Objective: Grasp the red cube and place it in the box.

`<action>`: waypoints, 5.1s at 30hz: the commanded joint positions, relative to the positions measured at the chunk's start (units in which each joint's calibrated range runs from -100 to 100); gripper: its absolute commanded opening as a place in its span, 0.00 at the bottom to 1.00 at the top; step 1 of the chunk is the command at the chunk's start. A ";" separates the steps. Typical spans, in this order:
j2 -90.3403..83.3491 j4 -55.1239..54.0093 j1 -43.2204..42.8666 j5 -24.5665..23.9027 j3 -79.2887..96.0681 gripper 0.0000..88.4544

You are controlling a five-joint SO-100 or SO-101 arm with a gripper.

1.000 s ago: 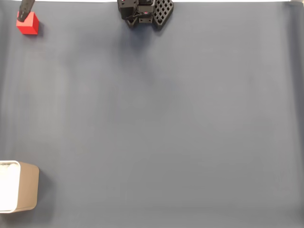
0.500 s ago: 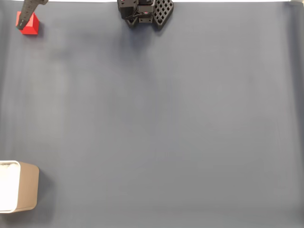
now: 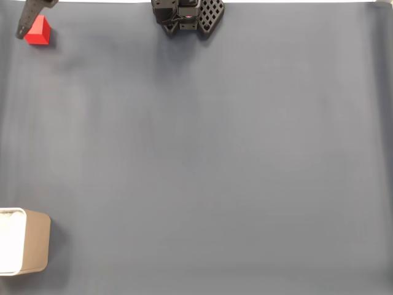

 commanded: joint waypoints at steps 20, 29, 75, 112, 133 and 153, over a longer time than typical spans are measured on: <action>0.46 -11.92 0.26 3.52 7.47 0.41; -0.32 -13.31 0.12 4.44 10.85 0.41; 6.27 -15.20 -3.57 2.88 7.01 0.41; 7.74 -16.10 -4.50 1.07 5.10 0.40; 7.57 -15.85 -5.07 1.56 4.46 0.14; 6.44 -11.92 -6.20 2.78 3.46 0.03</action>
